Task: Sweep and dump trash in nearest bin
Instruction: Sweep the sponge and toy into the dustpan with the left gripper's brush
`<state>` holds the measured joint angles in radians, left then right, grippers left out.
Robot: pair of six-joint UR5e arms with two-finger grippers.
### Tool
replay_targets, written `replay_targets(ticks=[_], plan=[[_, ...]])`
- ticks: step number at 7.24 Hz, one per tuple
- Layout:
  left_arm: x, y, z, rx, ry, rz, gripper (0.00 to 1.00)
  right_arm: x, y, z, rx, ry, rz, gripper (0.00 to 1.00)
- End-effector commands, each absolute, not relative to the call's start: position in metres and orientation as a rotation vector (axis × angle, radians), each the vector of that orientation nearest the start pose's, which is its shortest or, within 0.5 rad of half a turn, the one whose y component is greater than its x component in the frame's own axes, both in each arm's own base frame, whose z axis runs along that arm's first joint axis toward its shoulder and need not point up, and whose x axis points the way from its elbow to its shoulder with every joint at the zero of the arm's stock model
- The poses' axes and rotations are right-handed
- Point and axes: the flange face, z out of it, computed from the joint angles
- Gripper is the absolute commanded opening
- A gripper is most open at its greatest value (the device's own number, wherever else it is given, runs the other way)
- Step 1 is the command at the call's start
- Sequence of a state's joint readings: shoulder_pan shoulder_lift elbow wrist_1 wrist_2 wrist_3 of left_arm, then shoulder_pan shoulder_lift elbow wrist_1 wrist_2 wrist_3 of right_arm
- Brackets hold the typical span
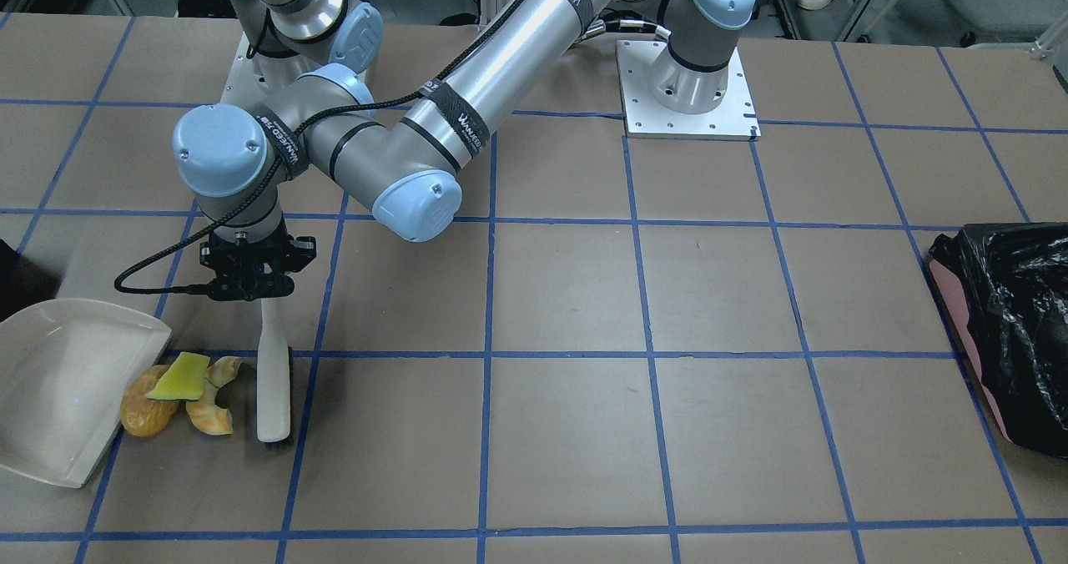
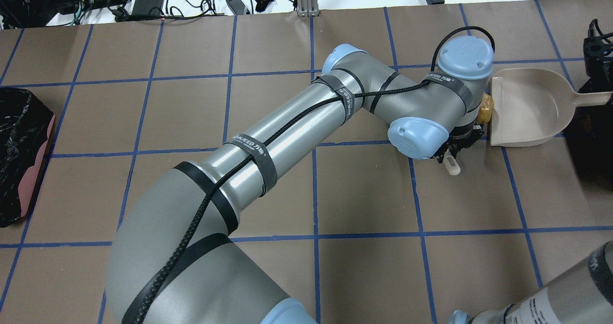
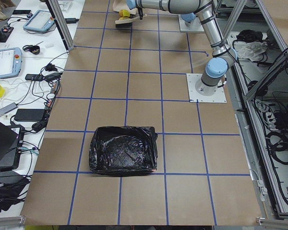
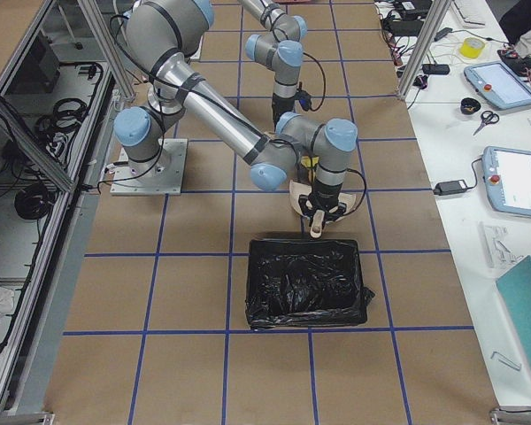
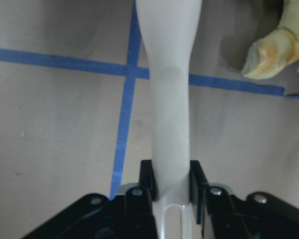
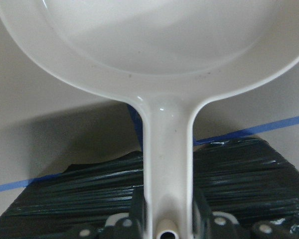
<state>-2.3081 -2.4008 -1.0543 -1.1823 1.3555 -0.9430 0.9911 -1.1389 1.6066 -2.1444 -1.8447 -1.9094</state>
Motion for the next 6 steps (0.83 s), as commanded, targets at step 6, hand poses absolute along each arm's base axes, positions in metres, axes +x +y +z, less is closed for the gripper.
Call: replay_targets(ticks=[6], plan=[[-0.727, -0.476, 0.244, -0.396, 3.524, 0.163, 0.0, -0.256, -0.585, 0.273, -2.028, 2.574, 0.38, 0.0]])
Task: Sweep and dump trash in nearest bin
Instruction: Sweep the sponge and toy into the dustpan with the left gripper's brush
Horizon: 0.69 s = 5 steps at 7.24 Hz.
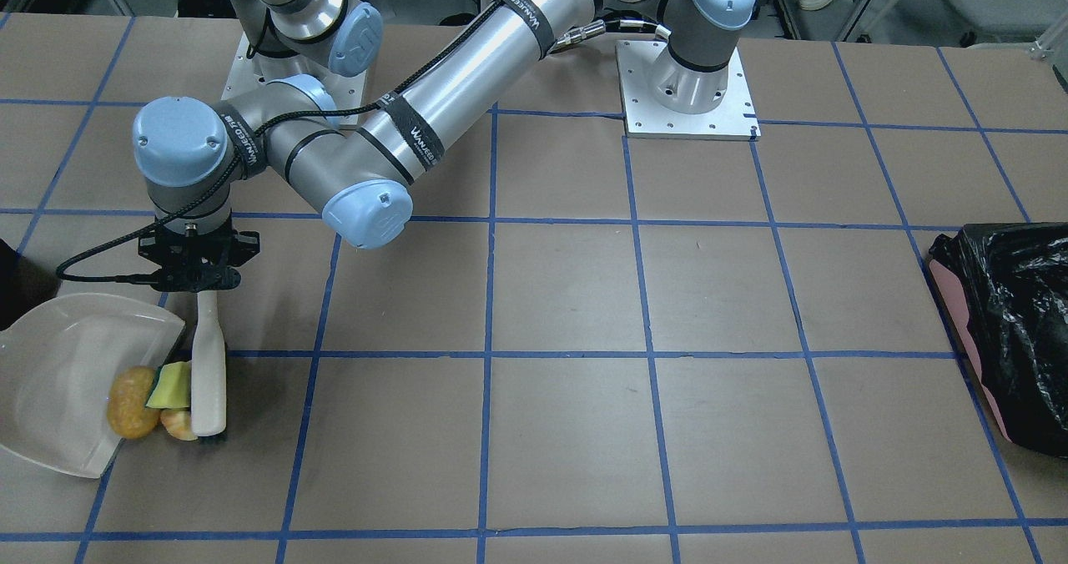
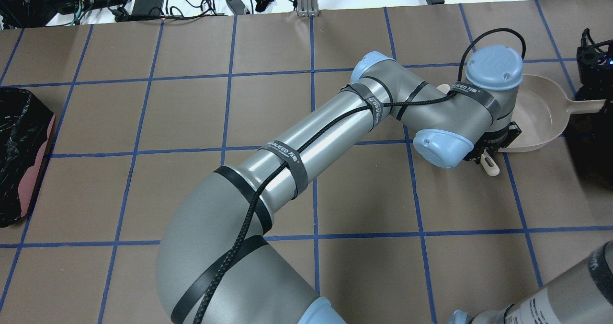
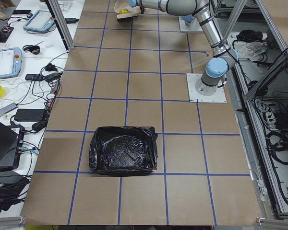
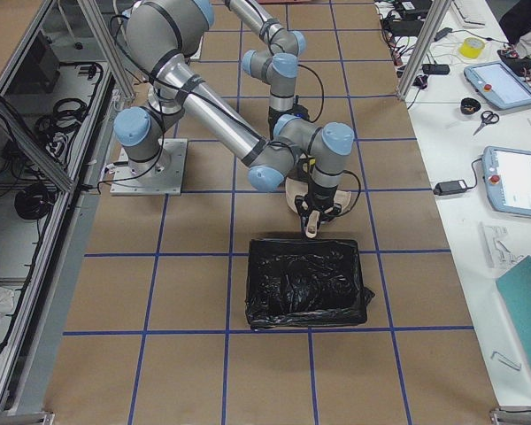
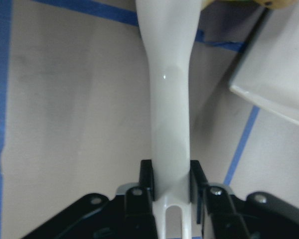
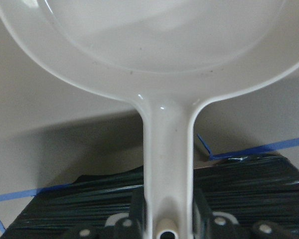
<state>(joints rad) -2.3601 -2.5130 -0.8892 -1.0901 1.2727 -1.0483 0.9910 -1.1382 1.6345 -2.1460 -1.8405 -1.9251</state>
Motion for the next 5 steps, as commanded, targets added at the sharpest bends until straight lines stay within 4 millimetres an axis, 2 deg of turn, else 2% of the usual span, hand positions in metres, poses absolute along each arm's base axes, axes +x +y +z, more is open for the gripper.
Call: replay_targets(ticks=[1, 5], plan=[[-0.739, -0.471, 0.245, -0.402, 3.554, 0.19, 0.0, -0.256, -0.585, 0.273, -2.026, 2.576, 0.38, 0.0], [-0.773, -0.439, 0.257, -0.459, 3.65, 0.235, 0.0, -0.253, -0.582, 0.268, -2.009, 2.572, 0.385, 0.0]])
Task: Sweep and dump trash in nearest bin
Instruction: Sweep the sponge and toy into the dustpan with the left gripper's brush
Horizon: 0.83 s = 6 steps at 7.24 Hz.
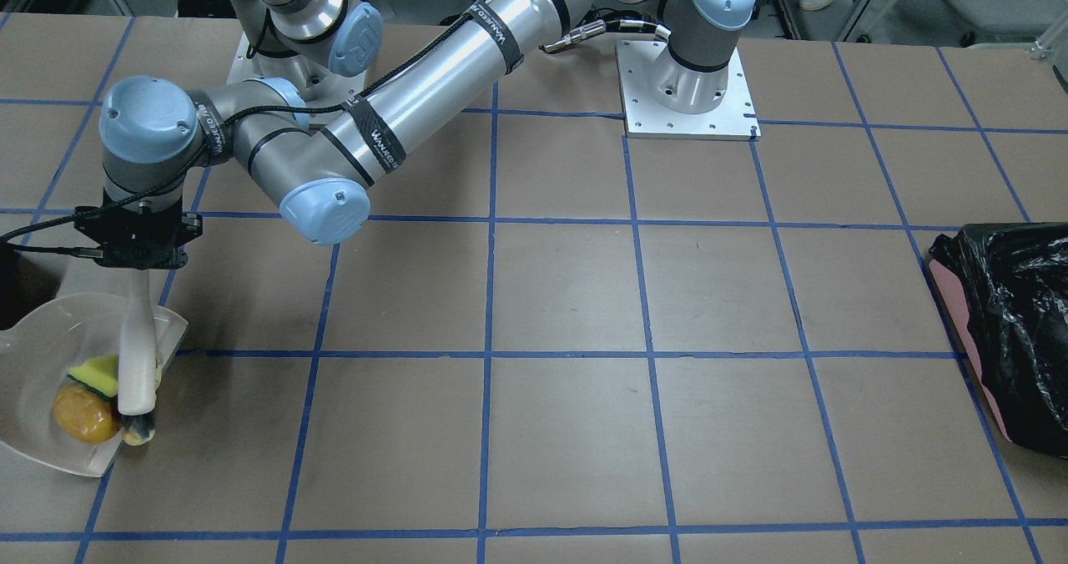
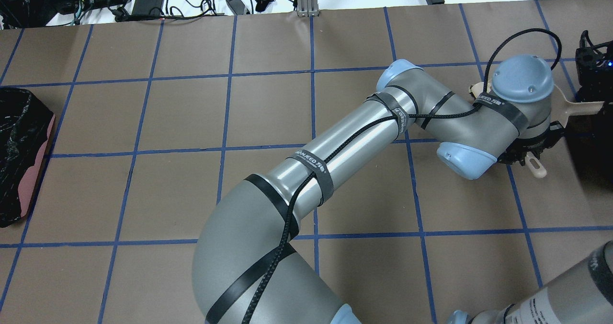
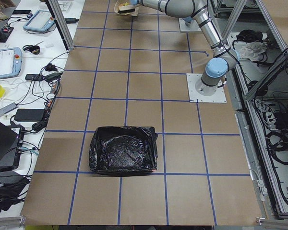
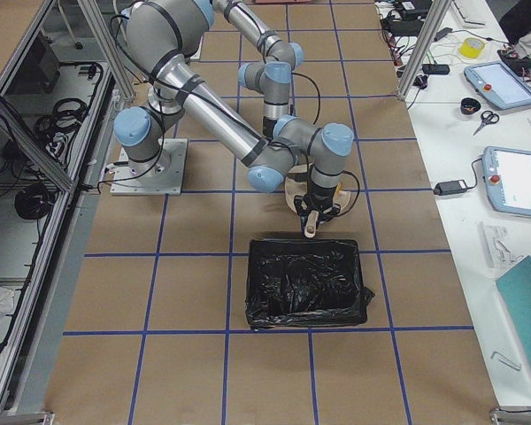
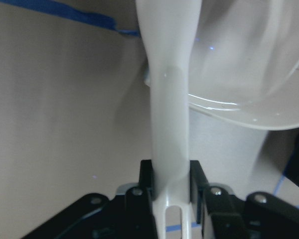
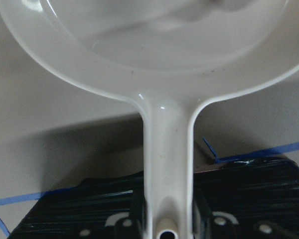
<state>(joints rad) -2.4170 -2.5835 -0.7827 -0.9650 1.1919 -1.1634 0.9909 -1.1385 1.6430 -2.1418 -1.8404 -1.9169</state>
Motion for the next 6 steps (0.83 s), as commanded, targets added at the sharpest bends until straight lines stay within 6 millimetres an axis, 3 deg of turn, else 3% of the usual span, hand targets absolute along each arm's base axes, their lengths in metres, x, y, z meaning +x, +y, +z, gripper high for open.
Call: replay_targets(ticks=[1, 4, 6], plan=[[-0.781, -0.431, 0.271, 0.337, -2.541, -0.181, 0.0, -0.252, -0.582, 0.266, -2.005, 2.564, 0.366, 0.0], [-0.79, -0.415, 0.294, 0.397, -2.509, -0.198, 0.0, -0.25, -0.58, 0.262, -2.003, 2.559, 0.368, 0.0], [-0.78, -0.408, 0.309, 0.384, -2.523, -0.192, 0.0, -0.25, -0.58, 0.262, -2.003, 2.559, 0.368, 0.0]])
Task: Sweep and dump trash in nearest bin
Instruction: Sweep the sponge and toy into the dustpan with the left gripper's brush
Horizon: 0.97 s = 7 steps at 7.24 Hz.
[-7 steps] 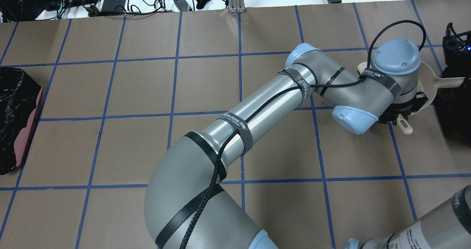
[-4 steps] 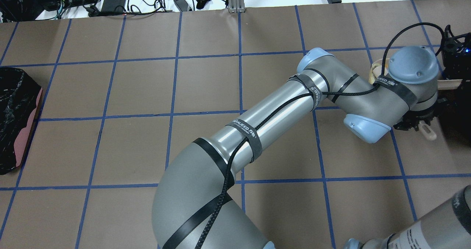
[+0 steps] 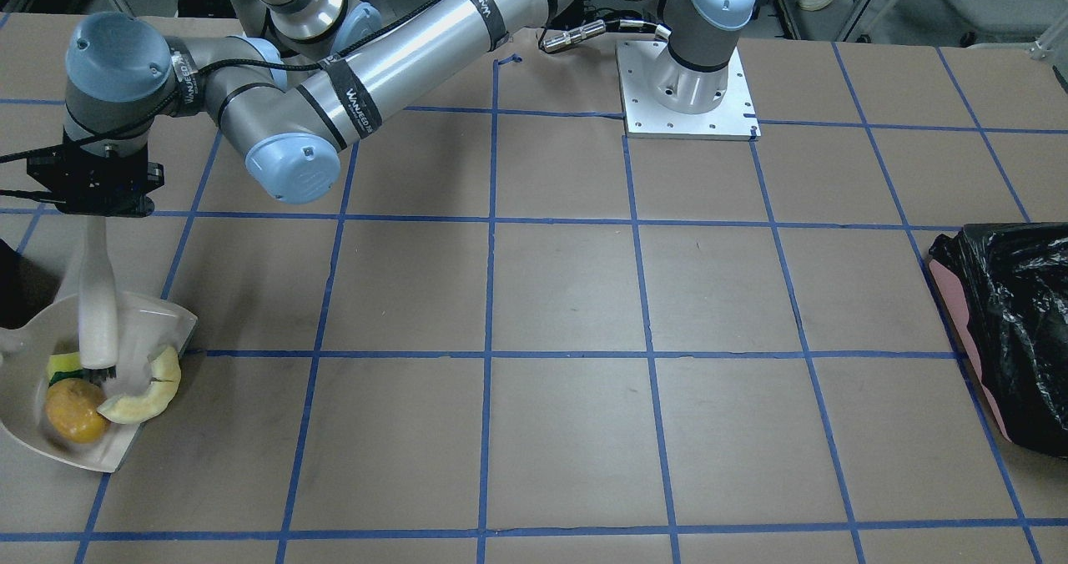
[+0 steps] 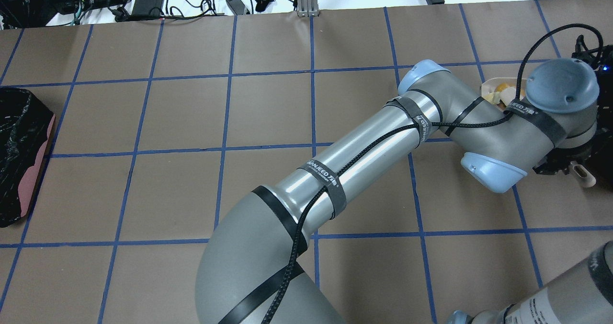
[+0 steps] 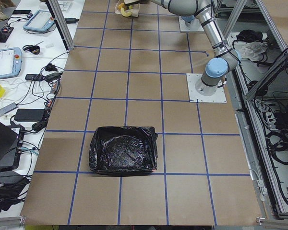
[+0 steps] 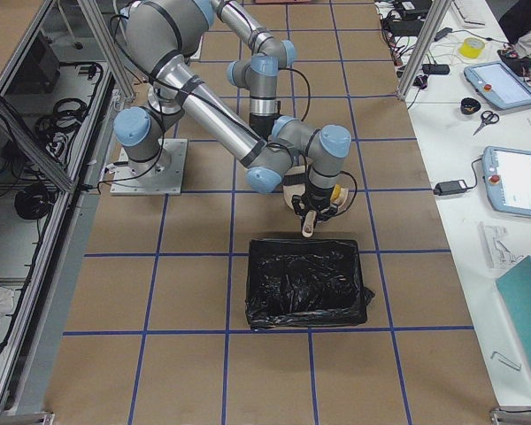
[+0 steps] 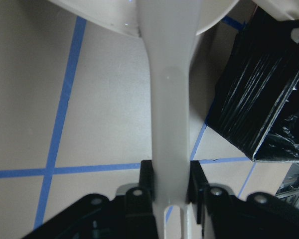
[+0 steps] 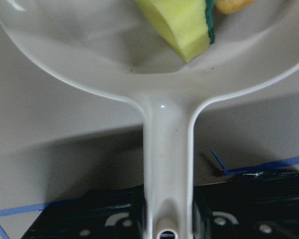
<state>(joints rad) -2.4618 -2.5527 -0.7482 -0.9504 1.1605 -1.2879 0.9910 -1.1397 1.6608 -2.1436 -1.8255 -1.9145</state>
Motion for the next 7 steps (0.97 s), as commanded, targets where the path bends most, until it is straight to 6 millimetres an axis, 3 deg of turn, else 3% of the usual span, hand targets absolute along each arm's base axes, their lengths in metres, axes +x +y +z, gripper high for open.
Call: replay_targets(ticks=[1, 2, 4, 7], plan=[[-0.768, -0.409, 0.307, 0.376, -2.55, -0.188, 0.0, -0.25, -0.58, 0.262, -2.003, 2.559, 0.368, 0.0], [-0.745, -0.425, 0.297, 0.313, -2.631, -0.131, 0.0, -0.25, -0.58, 0.262, -2.003, 2.56, 0.368, 0.0], [-0.692, -0.47, 0.302, 0.205, -2.764, -0.12, 0.0, -0.25, -0.58, 0.262, -2.003, 2.56, 0.365, 0.0], [-0.676, -0.502, 0.269, 0.026, -2.869, 0.003, 0.0, -0.25, -0.581, 0.263, -2.011, 2.555, 0.365, 0.0]])
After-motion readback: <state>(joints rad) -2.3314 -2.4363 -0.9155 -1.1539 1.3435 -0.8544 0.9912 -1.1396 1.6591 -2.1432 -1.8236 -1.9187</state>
